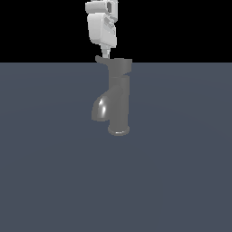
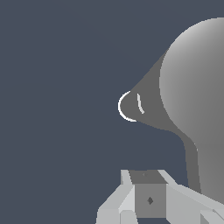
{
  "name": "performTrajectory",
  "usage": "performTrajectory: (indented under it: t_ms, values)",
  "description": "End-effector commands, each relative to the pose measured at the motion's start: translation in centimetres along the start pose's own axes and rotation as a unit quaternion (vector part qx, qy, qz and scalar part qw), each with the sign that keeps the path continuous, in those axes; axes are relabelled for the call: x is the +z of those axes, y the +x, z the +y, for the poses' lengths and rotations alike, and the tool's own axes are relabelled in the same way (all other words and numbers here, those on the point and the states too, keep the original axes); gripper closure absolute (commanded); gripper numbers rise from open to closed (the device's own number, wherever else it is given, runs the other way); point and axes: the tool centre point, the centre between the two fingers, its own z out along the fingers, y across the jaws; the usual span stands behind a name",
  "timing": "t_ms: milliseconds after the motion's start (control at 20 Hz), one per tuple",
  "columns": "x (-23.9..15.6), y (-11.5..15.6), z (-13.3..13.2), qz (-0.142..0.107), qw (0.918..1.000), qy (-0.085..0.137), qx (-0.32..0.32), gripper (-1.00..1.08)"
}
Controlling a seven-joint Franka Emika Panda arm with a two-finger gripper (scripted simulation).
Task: Turn on the faucet by rotating a designated handle.
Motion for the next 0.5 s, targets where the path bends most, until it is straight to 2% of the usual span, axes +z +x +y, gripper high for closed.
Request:
performTrajectory:
  t_ms: [0, 450]
  values:
    - [0.30, -0.16, -0.28, 0.002, 0.9999, 0.002, 0.010, 1.08]
    - [0.49, -0.34, -0.15, 0.003, 0.9999, 0.002, 0.014, 1.08]
